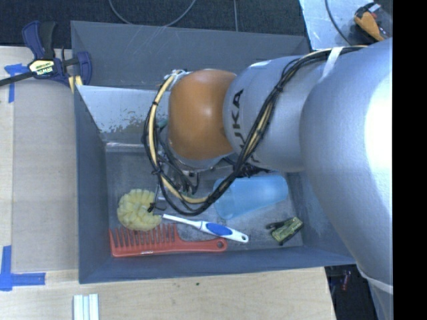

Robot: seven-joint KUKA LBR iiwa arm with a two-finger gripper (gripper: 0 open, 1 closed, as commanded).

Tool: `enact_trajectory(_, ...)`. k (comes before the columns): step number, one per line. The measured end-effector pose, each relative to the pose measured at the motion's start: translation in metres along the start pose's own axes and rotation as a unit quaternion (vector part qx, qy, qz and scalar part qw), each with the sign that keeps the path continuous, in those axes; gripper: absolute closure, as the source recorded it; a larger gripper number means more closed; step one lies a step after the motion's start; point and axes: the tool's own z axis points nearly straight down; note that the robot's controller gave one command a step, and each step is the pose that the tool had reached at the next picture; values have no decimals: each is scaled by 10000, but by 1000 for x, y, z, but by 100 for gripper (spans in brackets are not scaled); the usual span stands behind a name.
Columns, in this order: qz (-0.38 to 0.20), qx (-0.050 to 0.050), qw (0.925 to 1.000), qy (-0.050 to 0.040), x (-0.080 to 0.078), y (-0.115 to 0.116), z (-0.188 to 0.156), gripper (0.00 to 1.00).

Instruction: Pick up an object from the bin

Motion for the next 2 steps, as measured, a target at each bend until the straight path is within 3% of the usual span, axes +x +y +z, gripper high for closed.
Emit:
enact_trajectory(1, 1984, 51, 9801, 74, 16, -13, 30, 0)
enact_trajectory(2, 1312, 0, 9914, 3, -7, 6, 59, 0)
